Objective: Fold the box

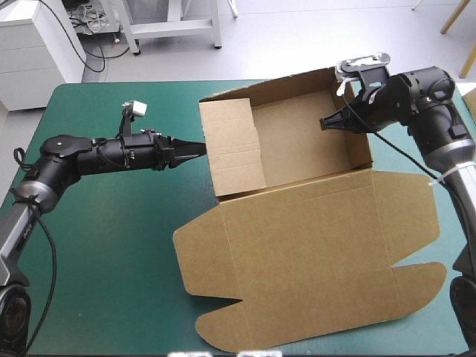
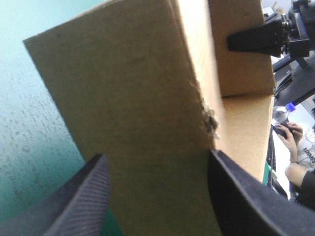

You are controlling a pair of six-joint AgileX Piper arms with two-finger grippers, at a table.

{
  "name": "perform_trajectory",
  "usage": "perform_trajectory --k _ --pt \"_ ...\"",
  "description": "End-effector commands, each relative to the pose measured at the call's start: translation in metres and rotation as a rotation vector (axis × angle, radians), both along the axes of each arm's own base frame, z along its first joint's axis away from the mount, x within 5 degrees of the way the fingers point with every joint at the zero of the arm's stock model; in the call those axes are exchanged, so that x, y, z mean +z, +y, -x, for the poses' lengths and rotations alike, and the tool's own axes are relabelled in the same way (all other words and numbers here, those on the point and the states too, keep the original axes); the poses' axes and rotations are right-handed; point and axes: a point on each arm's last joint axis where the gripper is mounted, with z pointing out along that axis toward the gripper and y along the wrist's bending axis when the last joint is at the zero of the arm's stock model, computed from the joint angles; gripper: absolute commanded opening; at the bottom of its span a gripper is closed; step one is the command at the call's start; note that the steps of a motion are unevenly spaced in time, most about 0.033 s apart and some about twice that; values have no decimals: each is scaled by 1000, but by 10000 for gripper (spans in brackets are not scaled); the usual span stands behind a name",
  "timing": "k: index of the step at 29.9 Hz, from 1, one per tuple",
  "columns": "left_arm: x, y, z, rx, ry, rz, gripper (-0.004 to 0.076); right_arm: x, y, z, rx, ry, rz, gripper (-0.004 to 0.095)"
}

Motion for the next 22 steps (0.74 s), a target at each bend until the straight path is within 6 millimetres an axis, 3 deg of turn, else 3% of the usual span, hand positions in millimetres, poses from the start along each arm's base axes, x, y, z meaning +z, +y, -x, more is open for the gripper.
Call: perform_trajectory --k 1,6,13,22 --pt "40 -12 9 -9 -74 25 419 27 17 11 31 -155 -51 -19" --pt "43 -24 7 44 -28 -139 419 29 36 16 39 -183 -14 -20" --pt "48 -34 5 127 3 -194 384 29 59 25 69 -189 -34 -20" --pt "42 -47 8 280 37 -478 361 30 84 36 106 -174 -122 -20"
